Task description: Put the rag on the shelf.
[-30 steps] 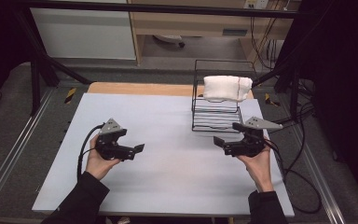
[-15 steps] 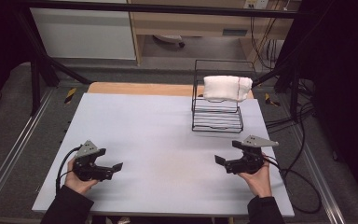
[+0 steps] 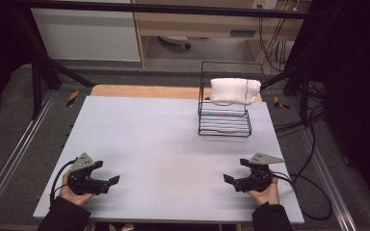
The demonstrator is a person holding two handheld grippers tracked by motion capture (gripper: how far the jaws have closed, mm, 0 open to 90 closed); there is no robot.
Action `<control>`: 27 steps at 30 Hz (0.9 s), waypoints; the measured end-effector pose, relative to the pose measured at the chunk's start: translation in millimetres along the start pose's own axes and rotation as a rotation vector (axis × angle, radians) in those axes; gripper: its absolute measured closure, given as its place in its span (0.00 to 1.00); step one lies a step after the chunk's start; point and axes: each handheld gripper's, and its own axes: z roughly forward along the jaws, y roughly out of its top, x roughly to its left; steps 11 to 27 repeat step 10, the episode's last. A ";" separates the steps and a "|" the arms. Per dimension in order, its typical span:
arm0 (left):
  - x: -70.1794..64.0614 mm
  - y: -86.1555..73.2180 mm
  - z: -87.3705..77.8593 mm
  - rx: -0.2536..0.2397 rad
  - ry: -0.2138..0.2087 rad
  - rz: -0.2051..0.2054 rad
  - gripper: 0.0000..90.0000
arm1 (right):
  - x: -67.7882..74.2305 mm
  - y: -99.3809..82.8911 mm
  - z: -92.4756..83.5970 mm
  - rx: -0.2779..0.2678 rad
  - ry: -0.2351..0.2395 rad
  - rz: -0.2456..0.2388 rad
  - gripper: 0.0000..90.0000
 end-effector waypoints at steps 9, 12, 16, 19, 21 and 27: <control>0.7 -0.9 0.3 -0.001 0.003 -0.002 0.08 | -1.2 -4.3 1.4 0.018 0.009 0.003 0.00; 0.6 -0.9 0.6 0.002 0.004 0.000 0.08 | -1.5 -4.2 1.2 0.016 0.007 -0.001 0.00; 0.6 -0.9 0.6 0.002 0.004 0.000 0.08 | -1.5 -4.2 1.2 0.016 0.007 -0.001 0.00; 0.6 -0.9 0.6 0.002 0.004 0.000 0.08 | -1.5 -4.2 1.2 0.016 0.007 -0.001 0.00; 0.6 -0.9 0.6 0.002 0.004 0.000 0.08 | -1.5 -4.2 1.2 0.016 0.007 -0.001 0.00; 0.6 -0.9 0.6 0.002 0.004 0.000 0.08 | -1.5 -4.2 1.2 0.016 0.007 -0.001 0.00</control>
